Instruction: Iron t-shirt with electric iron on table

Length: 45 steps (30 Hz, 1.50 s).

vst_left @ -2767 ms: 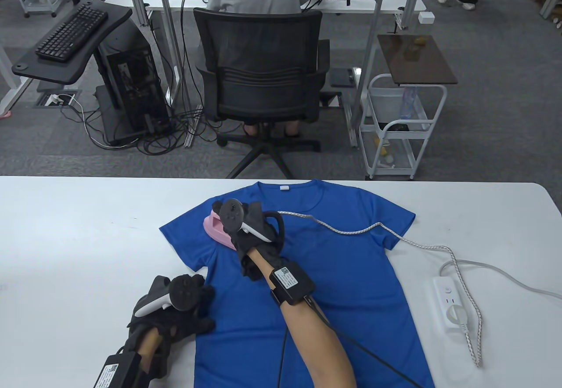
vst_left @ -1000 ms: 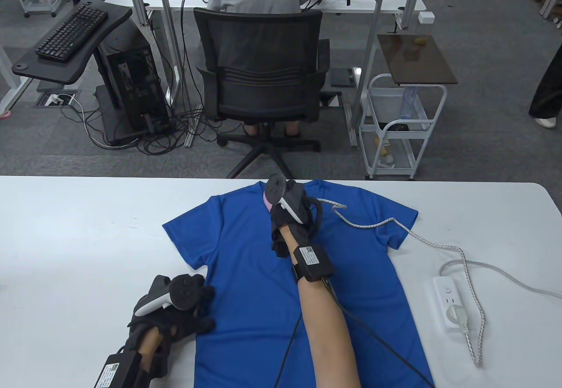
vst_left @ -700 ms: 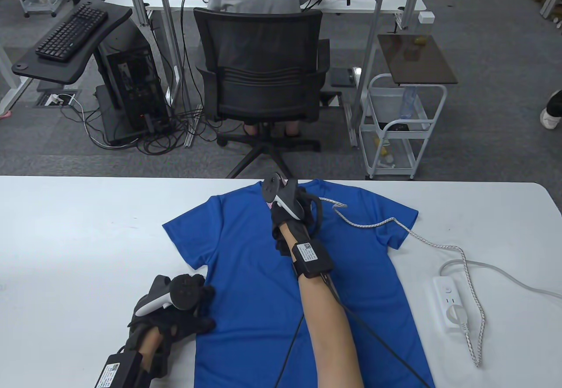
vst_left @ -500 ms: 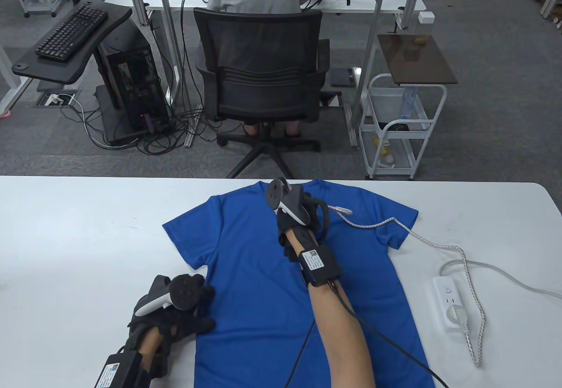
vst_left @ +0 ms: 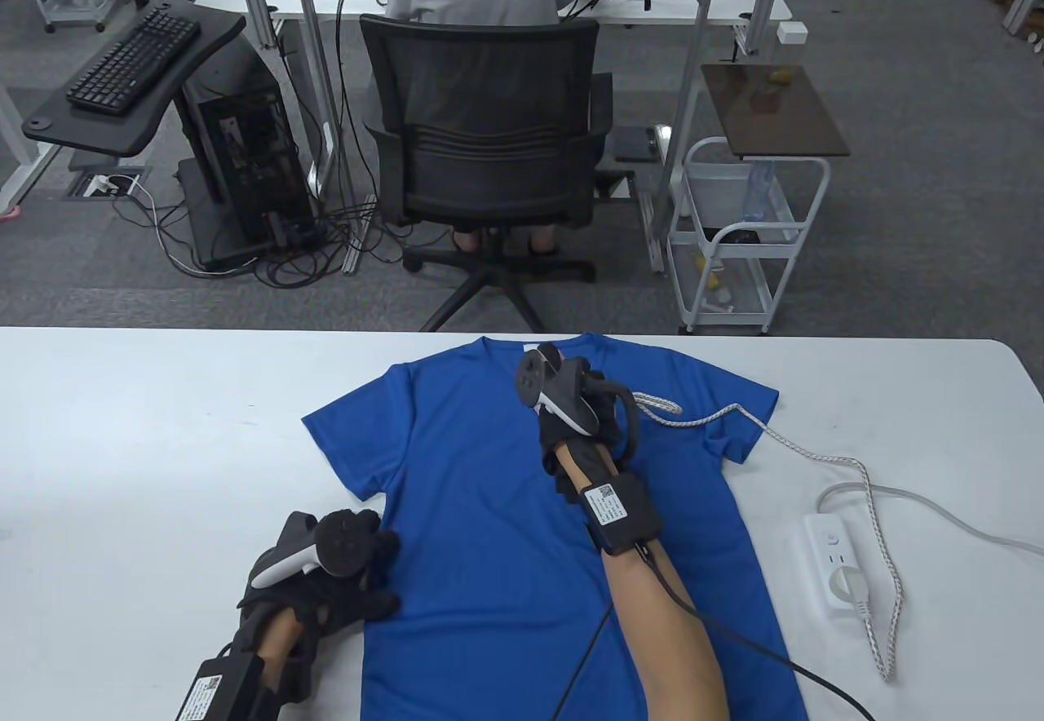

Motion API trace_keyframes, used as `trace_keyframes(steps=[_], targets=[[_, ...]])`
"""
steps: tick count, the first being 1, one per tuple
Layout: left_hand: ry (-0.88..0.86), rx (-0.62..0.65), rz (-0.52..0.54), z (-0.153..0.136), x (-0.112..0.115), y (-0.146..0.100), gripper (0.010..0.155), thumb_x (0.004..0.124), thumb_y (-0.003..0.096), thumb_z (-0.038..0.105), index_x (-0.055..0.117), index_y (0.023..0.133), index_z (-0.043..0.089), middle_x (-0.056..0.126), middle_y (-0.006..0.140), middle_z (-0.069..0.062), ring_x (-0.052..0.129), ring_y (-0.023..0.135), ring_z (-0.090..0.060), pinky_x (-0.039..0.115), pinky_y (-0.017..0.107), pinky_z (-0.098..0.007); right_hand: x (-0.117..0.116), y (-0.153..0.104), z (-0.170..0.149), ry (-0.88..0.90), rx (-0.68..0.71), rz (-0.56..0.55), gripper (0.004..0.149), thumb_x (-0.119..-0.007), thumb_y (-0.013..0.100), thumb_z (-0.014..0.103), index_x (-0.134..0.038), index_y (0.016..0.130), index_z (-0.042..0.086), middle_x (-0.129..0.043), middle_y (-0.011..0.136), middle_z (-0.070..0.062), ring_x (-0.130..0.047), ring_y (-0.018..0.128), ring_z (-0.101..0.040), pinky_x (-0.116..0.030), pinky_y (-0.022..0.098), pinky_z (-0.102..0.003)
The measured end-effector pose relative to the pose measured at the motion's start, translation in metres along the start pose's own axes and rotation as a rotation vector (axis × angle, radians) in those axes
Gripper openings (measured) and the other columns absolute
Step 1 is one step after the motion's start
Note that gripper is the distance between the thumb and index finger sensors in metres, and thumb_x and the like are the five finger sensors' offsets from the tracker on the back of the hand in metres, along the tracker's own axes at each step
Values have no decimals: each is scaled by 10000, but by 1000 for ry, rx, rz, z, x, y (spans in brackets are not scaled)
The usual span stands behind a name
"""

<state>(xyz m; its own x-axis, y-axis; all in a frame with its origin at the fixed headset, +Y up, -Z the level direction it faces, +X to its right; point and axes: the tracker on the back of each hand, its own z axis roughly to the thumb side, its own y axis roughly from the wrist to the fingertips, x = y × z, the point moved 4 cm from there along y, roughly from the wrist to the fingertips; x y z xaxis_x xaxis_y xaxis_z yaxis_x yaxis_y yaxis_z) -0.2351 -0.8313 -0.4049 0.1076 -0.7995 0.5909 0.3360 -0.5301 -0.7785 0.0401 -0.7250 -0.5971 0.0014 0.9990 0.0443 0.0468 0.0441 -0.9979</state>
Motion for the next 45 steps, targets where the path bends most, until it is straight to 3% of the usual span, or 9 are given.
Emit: trace_keyframes(steps=[7, 13, 25, 31, 45], targets=[[2, 1, -3, 0, 0, 0, 815, 670, 457, 621, 185, 1053, 350, 18, 1143, -1, 0, 1053, -335, 115, 716, -541, -1, 29, -8, 89, -103, 38, 584, -719, 542, 240, -488, 1068, 344, -646, 1073, -227, -831, 787, -447, -718, 596, -560], [-3, 1, -7, 0, 1, 0, 814, 671, 455, 622, 185, 1051, 356, 15, 1141, 3, -5, 1052, -328, 109, 716, -537, -3, 34, -8, 74, -100, 37, 587, -715, 542, 243, -478, 1070, 343, -640, 1075, -228, -834, 786, -442, -723, 595, -555], [6, -2, -5, 0, 1, 0, 816, 664, 457, 627, 178, 1053, 354, 13, 1143, 2, -4, 1054, -330, 110, 718, -538, -3, -9, -37, 12, 5, 3, 599, -712, 540, 258, -455, 1077, 322, -648, 1066, -241, -853, 774, -432, -750, 575, -540], [6, -2, -5, 0, 1, 0, 814, 665, 457, 626, 180, 1052, 354, 13, 1143, 2, -4, 1054, -330, 111, 718, -538, -2, -15, -44, -13, 2, 9, 605, -706, 541, 250, -440, 1081, 311, -645, 1066, -246, -853, 773, -439, -748, 574, -545], [6, -2, -5, 0, 1, 0, 816, 662, 456, 629, 175, 1051, 357, 11, 1142, 4, -6, 1054, -327, 109, 719, -536, -5, 32, -44, -10, -158, 41, 596, -681, 553, 216, -433, 1078, 352, -599, 1097, -235, -792, 826, -472, -687, 623, -585]])
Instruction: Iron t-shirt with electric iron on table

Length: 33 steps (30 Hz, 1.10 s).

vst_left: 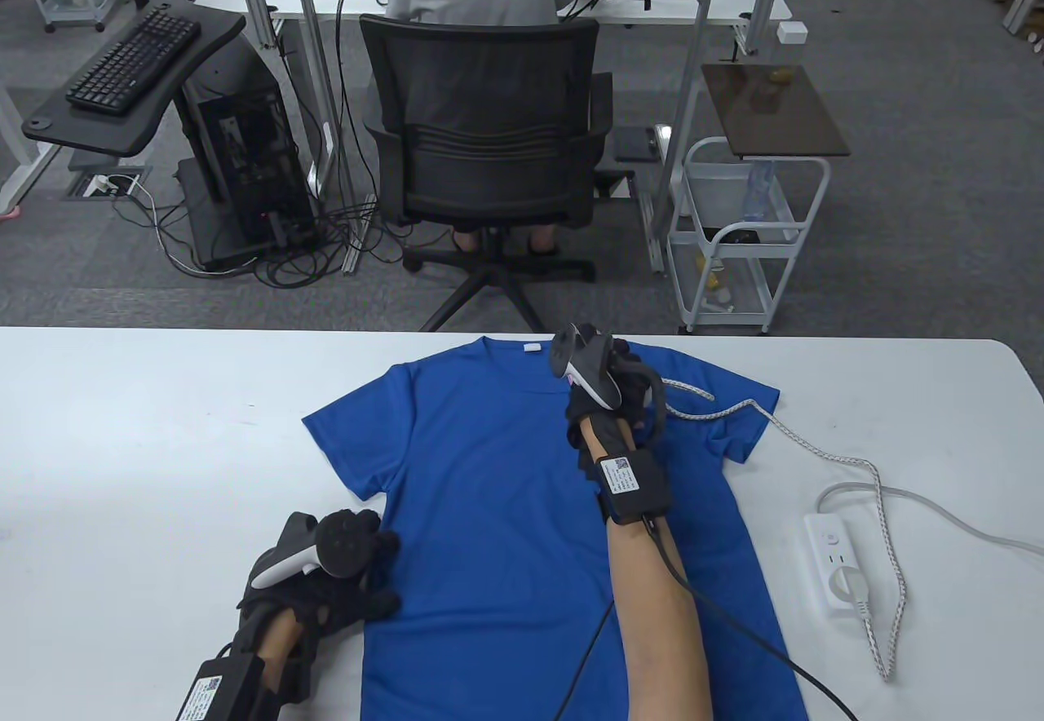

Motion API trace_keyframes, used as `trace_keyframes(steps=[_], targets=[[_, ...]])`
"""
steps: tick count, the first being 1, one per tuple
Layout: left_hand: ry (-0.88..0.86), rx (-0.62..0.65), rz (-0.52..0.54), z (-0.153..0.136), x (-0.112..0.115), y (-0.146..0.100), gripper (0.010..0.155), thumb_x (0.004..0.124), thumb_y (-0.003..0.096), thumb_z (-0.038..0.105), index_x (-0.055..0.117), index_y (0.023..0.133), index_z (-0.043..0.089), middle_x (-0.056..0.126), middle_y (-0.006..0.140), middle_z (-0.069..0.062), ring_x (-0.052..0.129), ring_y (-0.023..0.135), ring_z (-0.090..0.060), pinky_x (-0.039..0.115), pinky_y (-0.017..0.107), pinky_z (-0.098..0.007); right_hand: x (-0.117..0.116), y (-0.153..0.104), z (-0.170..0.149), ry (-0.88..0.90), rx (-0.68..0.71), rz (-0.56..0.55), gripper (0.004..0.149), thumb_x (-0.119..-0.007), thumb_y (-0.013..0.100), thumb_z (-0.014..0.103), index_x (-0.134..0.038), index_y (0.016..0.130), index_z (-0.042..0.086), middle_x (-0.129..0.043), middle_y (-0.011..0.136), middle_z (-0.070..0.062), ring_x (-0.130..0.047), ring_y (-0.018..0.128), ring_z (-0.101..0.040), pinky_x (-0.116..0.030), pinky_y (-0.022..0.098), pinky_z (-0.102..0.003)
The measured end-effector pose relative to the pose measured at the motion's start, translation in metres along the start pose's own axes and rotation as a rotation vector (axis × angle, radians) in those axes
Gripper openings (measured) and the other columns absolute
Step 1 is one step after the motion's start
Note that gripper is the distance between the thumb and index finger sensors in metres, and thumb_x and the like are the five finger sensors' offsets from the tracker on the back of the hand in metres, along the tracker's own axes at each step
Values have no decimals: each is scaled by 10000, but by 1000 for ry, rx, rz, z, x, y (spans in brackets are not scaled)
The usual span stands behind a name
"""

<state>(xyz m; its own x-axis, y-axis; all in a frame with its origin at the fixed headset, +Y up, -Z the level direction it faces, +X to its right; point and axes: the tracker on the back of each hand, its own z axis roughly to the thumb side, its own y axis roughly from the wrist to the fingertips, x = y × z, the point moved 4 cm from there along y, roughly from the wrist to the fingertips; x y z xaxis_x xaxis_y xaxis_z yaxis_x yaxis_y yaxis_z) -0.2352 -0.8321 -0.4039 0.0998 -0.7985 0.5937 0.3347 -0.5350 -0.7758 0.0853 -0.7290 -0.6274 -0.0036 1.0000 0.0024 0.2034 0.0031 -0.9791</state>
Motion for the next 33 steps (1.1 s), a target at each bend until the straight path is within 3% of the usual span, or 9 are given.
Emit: trace_keyframes(steps=[9, 13, 16, 20, 25, 29, 33], targets=[[-3, -1, -1, 0, 0, 0, 816, 666, 454, 627, 179, 1051, 358, 12, 1141, 7, -5, 1054, -325, 109, 719, -535, 3, -13, -16, 64, 53, 10, 578, -655, 546, 225, -463, 1082, 324, -639, 1068, -258, -826, 798, -473, -717, 592, -579], [-6, 1, 1, 0, 0, 0, 819, 673, 451, 625, 182, 1051, 359, 16, 1143, 6, -2, 1055, -327, 112, 719, -537, 7, -23, -32, 87, 83, 55, 588, -680, 537, 223, -477, 1079, 329, -665, 1050, -260, -843, 785, -466, -730, 583, -572], [-7, 0, 1, 0, -1, 0, 822, 675, 450, 623, 174, 1047, 360, 19, 1142, 6, 0, 1054, -326, 112, 719, -536, 9, -26, -49, 204, 110, 81, 603, -728, 507, 234, -524, 1060, 361, -705, 1020, -244, -870, 743, -436, -746, 566, -548], [-11, 1, -1, 0, -1, 0, 821, 677, 451, 621, 174, 1044, 360, 17, 1139, 7, -3, 1052, -325, 109, 717, -536, 11, -29, -66, 194, 91, 19, 614, -763, 475, 223, -571, 1032, 396, -732, 1015, -212, -881, 737, -437, -744, 573, -551], [-9, 0, -1, 0, -1, 0, 821, 675, 451, 623, 175, 1046, 360, 14, 1139, 6, -4, 1052, -326, 108, 716, -538, 10, -19, -90, 154, -35, -65, 604, -760, 473, 228, -584, 1028, 393, -742, 1007, -216, -886, 727, -434, -748, 565, -549], [-9, 0, -2, 0, -1, 0, 819, 675, 451, 623, 176, 1045, 361, 15, 1139, 5, -5, 1051, -326, 108, 716, -538, 6, -9, -100, 221, -91, -58, 594, -761, 476, 241, -585, 1024, 391, -737, 1004, -215, -874, 731, -425, -738, 573, -545], [-13, 0, -2, 0, -1, 1, 842, 681, 450, 621, 133, 1033, 362, 19, 1136, 6, -4, 1051, -326, 108, 715, -540, 3, 0, -99, 294, -78, 26, 592, -738, 498, 246, -547, 1040, 389, -699, 1028, -212, -845, 767, -422, -714, 602, -543]])
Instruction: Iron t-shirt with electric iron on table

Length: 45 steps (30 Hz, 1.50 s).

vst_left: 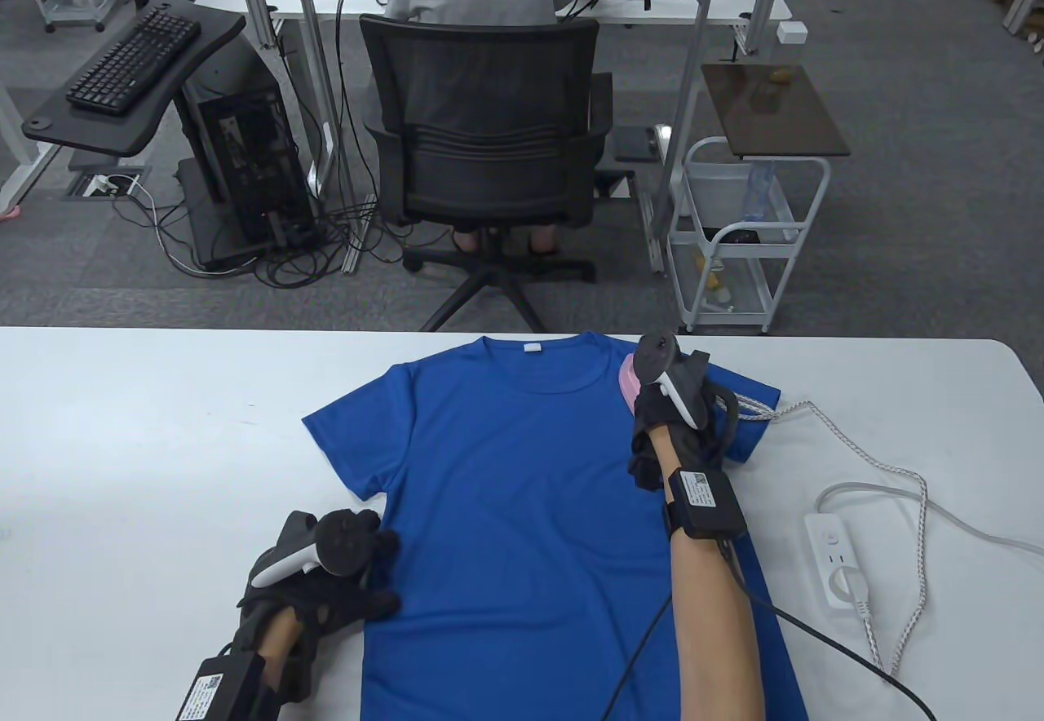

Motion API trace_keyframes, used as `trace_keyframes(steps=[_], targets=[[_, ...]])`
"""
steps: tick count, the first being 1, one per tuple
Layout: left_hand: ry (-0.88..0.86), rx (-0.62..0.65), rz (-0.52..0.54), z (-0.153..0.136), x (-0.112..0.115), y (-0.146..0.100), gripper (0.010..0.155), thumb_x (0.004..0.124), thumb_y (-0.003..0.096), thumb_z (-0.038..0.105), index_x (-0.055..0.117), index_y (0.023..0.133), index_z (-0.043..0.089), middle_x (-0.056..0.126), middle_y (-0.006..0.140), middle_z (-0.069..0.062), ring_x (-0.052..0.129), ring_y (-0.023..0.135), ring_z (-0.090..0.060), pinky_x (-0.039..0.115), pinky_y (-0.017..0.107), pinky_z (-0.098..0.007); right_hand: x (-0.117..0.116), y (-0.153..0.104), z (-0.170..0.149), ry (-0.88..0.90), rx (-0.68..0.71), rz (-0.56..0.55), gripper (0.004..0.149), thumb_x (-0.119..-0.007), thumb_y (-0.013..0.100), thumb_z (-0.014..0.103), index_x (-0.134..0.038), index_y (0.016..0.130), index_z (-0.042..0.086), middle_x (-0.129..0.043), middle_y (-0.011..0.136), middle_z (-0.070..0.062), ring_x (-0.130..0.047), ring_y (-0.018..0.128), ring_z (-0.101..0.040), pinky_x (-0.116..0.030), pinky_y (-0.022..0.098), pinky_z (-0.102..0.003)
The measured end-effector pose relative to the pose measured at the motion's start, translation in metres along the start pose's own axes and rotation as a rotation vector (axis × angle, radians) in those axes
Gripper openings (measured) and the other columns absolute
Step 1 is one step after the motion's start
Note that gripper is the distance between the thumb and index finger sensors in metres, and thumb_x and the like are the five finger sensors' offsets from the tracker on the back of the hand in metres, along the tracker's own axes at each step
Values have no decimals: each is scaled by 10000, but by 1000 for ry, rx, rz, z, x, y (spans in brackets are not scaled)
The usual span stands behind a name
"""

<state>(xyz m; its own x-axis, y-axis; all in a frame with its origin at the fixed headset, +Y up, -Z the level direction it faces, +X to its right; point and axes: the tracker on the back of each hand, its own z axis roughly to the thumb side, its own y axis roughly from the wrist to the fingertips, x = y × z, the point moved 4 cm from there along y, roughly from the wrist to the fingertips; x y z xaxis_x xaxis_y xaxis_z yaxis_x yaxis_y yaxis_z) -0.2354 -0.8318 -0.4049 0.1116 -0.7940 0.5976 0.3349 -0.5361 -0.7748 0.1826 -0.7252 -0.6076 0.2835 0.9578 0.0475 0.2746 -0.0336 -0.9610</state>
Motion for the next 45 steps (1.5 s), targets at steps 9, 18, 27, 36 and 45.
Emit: trace_keyframes(steps=[9, 18, 27, 36, 45], targets=[[-4, -2, -7, -1, 0, 0, 867, 679, 448, 629, 151, 1089, 378, 14, 1132, 21, -15, 1048, -313, 100, 714, -532, 3, 10, -3, 34, 0, 26, 609, -758, 479, 211, -564, 1025, 398, -716, 1013, -221, -851, 764, -429, -703, 608, -563], [-6, -2, -17, -1, 1, 0, 870, 670, 452, 634, 132, 1085, 374, -5, 1129, 24, -34, 1044, -307, 81, 713, -527, 6, 20, -23, -47, -92, -50, 585, -718, 499, 235, -541, 1031, 402, -699, 1027, -205, -845, 771, -418, -707, 608, -552], [-8, -4, -17, -1, 1, 0, 868, 672, 451, 634, 135, 1083, 377, -4, 1128, 28, -35, 1044, -303, 81, 714, -525, 8, 30, -20, -43, 38, -5, 583, -730, 483, 240, -559, 1006, 432, -706, 1041, -164, -852, 794, -407, -720, 623, -542], [-6, -8, -17, -1, 1, 0, 868, 667, 450, 640, 131, 1081, 380, -8, 1127, 32, -36, 1044, -295, 81, 715, -520, 25, 44, -59, -103, -191, -45, 591, -762, 456, 255, -573, 978, 457, -770, 1008, -150, -912, 767, -389, -774, 600, -524], [-7, -7, -21, -1, 1, 0, 868, 664, 449, 641, 126, 1079, 381, -14, 1125, 31, -43, 1042, -295, 74, 713, -519, 30, 43, -68, -87, -154, -25, 615, -766, 469, 244, -556, 1026, 396, -778, 984, -200, -913, 740, -406, -769, 584, -539]])
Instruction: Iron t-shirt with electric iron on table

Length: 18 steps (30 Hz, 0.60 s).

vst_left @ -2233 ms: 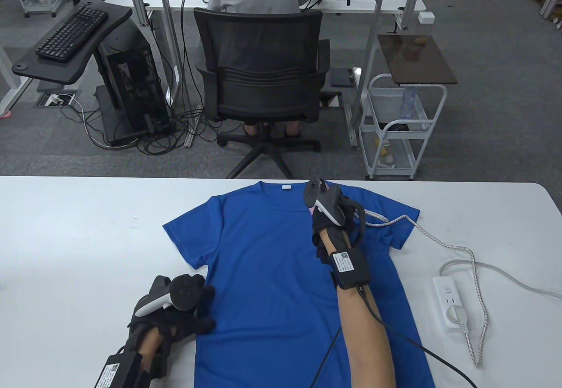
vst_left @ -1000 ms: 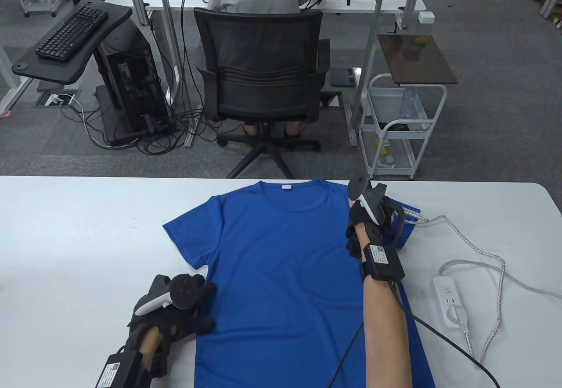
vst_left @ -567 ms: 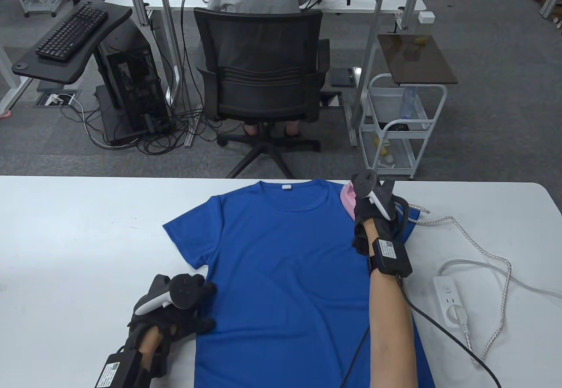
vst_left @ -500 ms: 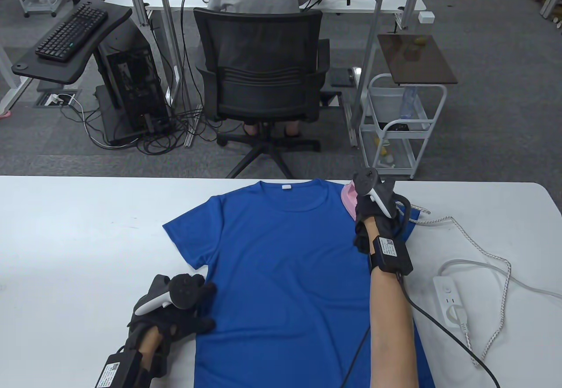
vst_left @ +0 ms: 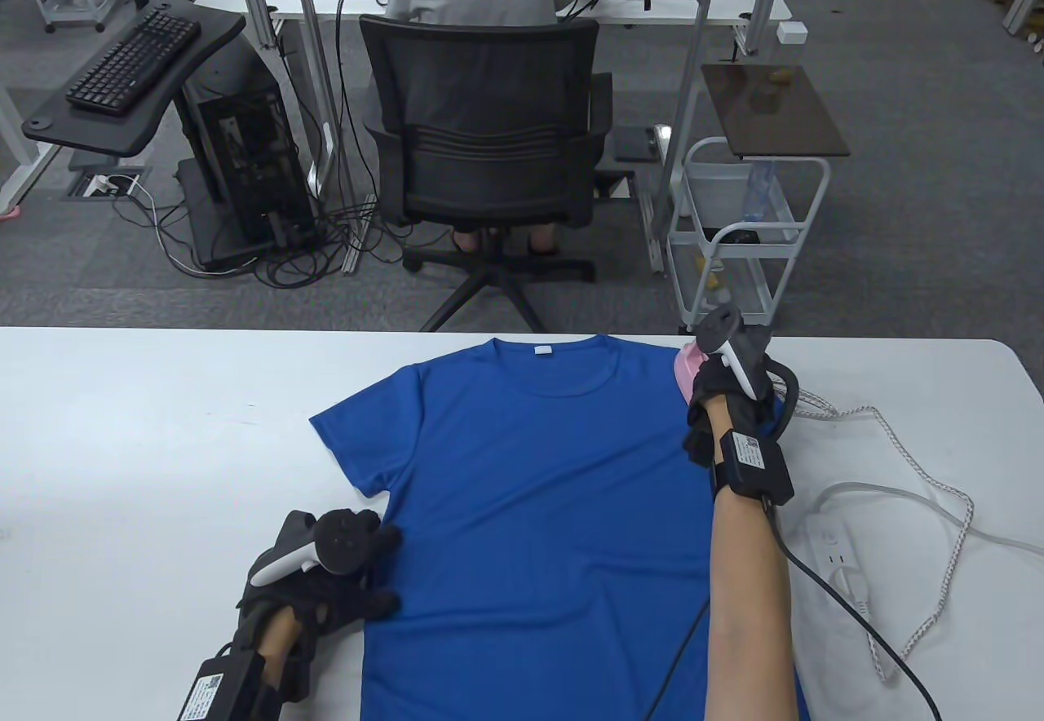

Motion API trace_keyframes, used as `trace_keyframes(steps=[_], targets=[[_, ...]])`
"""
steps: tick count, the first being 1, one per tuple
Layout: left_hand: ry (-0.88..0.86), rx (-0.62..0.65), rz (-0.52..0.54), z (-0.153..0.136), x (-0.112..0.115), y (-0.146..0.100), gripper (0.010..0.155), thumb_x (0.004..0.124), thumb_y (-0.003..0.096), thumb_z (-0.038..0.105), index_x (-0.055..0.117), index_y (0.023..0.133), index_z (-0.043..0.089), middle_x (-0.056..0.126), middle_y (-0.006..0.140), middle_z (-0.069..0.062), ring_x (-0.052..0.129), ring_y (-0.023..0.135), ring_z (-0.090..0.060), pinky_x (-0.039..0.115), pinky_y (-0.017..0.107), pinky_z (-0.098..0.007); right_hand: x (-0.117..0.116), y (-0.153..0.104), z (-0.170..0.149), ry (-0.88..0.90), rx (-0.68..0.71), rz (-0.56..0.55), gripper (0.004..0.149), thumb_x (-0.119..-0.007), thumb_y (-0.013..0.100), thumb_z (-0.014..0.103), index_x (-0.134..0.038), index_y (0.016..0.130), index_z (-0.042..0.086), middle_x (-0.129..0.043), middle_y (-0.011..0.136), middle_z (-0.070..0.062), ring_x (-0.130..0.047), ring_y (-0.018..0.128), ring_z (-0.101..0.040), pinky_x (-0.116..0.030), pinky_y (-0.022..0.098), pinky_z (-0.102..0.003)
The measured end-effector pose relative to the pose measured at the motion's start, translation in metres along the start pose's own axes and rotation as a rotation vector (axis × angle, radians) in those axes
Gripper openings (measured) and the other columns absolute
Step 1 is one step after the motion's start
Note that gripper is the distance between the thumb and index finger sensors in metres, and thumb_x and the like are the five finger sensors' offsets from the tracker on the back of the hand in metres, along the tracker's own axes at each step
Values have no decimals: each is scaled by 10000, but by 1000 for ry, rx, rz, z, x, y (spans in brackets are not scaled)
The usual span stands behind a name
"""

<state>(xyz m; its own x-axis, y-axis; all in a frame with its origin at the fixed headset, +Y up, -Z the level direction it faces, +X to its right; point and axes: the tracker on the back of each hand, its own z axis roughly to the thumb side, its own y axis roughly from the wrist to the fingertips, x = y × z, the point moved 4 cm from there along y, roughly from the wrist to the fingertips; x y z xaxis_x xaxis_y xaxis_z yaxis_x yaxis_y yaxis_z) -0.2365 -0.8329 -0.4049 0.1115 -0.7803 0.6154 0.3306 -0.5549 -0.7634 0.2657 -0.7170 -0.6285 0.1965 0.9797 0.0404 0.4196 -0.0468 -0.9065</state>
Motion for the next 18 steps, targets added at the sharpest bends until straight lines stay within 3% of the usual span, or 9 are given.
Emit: trace_keyframes(steps=[8, 14, 18], targets=[[-5, 4, -1, 0, 0, 0, 870, 674, 448, 638, 133, 1079, 379, -11, 1127, 32, -42, 1043, -294, 74, 714, -519, 3, 8, -35, -24, -66, -4, 618, -751, 479, 241, -526, 1036, 385, -754, 992, -215, -898, 742, -411, -760, 583, -542], [-16, 14, 9, -2, -2, -1, 871, 704, 439, 622, 167, 1081, 377, 13, 1136, 29, -20, 1053, -289, 89, 724, -515, 6, 13, -57, -190, -107, -68, 638, -753, 474, 226, -499, 1039, 380, -749, 997, -221, -900, 744, -424, -765, 580, -557], [-25, 19, 20, -4, -3, -3, 862, 727, 436, 603, 203, 1083, 381, 42, 1146, 59, 5, 1065, -280, 108, 734, -506, 13, 4, -56, -327, -68, -114, 665, -737, 482, 219, -450, 1076, 302, -734, 992, -232, -904, 739, -428, -774, 569, -566]])
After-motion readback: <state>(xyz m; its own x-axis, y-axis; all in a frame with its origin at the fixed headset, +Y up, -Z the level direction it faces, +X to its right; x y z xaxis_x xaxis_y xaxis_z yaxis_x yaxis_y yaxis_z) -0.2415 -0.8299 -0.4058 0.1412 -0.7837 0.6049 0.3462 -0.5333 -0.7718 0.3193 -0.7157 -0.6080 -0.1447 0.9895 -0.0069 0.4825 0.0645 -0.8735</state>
